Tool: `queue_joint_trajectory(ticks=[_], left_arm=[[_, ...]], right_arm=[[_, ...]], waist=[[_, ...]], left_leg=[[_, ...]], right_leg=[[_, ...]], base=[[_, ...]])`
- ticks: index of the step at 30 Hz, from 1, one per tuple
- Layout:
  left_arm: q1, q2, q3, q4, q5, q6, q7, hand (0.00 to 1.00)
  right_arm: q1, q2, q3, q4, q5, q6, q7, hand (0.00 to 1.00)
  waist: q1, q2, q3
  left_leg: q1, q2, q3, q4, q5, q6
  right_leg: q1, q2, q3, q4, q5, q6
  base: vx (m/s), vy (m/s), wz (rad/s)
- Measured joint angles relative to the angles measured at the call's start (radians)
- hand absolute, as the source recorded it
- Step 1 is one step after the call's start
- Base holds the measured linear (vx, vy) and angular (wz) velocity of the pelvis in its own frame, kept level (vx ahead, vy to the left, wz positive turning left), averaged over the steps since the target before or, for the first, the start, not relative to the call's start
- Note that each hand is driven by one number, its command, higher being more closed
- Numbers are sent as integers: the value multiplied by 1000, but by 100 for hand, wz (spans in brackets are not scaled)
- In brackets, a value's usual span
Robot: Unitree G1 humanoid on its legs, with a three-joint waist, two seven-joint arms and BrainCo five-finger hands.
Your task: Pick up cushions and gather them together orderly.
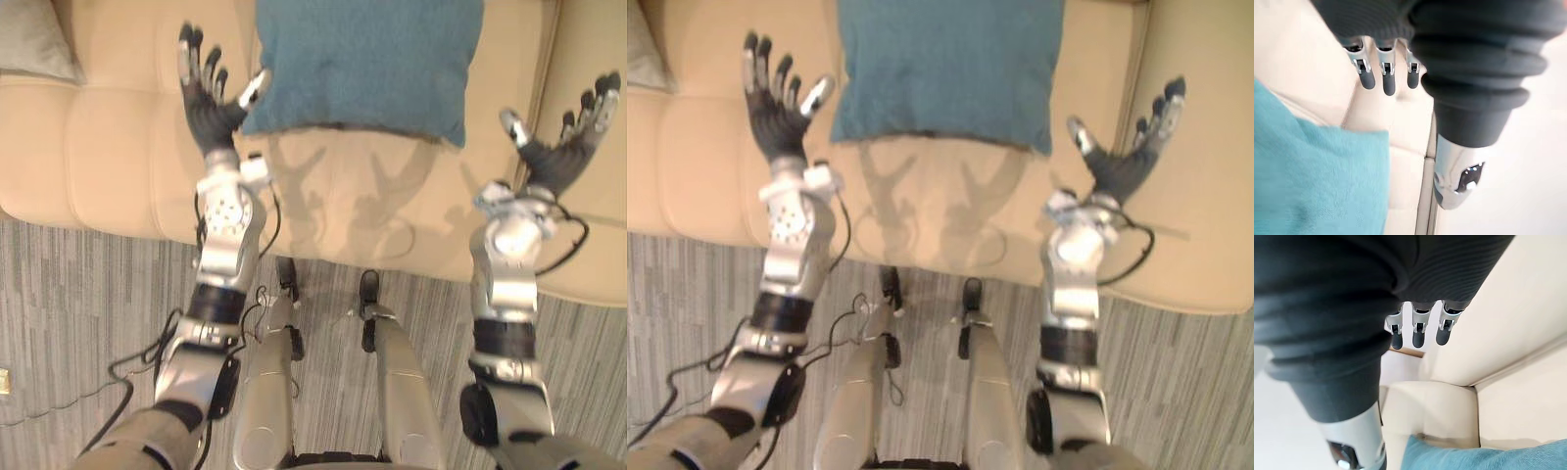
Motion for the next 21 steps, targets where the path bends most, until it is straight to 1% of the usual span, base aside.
queue_joint_trajectory(ticks=[2, 4, 5, 6, 8, 9, 10, 11, 13, 15, 17, 21], left_arm=[[179, -21, -24, -12, 2, 8, -47, 0], [305, -39, -28, -8, 12, 26, -87, 0], [350, -43, -28, -5, 12, 33, -102, 0], [409, -51, -26, 14, 14, 44, -131, 0], [460, -52, -24, 85, 35, 53, -159, 0], [485, -52, -25, 150, 54, 65, -179, 0], [498, -55, -25, 202, 62, 71, -193, 0], [505, -55, -21, 280, 93, 81, -208, 0], [504, -56, -14, 437, 140, 96, -222, 0], [501, -56, 5, 562, 181, 115, -238, 0], [499, -46, 28, 661, 211, 125, -238, 0], [508, -5, 56, 751, 249, 136, -236, 0]], right_arm=[[149, 43, 31, 6, 9, -2, 70, 0], [244, 69, 48, 27, 40, -8, 134, 0], [273, 75, 56, 41, 53, -11, 155, 0], [315, 76, 68, 87, 73, -19, 190, 0], [349, 88, 77, 187, 71, -18, 230, 0], [369, 100, 77, 265, 70, -17, 251, 0], [380, 107, 78, 324, 68, -12, 261, 0], [382, 110, 79, 398, 48, -1, 271, 0], [389, 108, 79, 539, 9, 12, 282, 0], [374, 105, 77, 663, -12, 22, 290, 0], [366, 104, 66, 772, -12, 27, 296, 0], [367, 97, 54, 893, -13, 48, 303, 0]], waist=[[3, -17, -33], [6, -24, -66], [6, -24, -85], [7, -23, -116], [14, -27, -137], [14, -26, -170], [15, -25, -194], [15, -21, -219], [13, -17, -252], [6, -15, -263], [4, -15, -264], [2, -17, -270]], left_leg=[[53, 2, 4, 21, -30, -2], [96, 1, 10, 29, -53, -1], [111, 0, 11, 29, -60, -2], [136, 0, 13, 30, -71, -4], [200, 0, 26, 27, -79, -8], [224, -1, 30, 21, -96, -11], [243, -2, 33, 12, -99, -15], [268, -3, 34, -2, -98, -17], [314, -9, 32, -45, -81, -20], [361, -16, 26, -92, -69, -22], [405, -21, 18, -121, -64, -24], [473, -38, 5, -152, -63, -25]], right_leg=[[80, -4, -11, -27, -12, 5], [138, -5, -11, -51, -15, 7], [158, -5, -11, -63, -15, 7], [193, -5, -11, -84, -15, 8], [258, -5, -4, -107, -19, 11], [284, -5, -1, -124, -24, 13], [302, -4, 0, -136, -25, 13], [326, -4, -1, -153, -26, 13], [362, -2, -1, -180, -26, 14], [398, 0, -2, -205, -26, 15], [439, 1, -6, -229, -24, 17], [518, -1, -10, -263, -27, 24]], base=[[111, -20, 14], [120, -6, 1], [175, 6, -3], [147, 9, -7], [128, 6, -11], [101, 2, -11], [122, 1, -7], [118, -1, -5], [124, -5, -2], [100, -3, 0], [100, 2, 6], [125, 9, 11]])
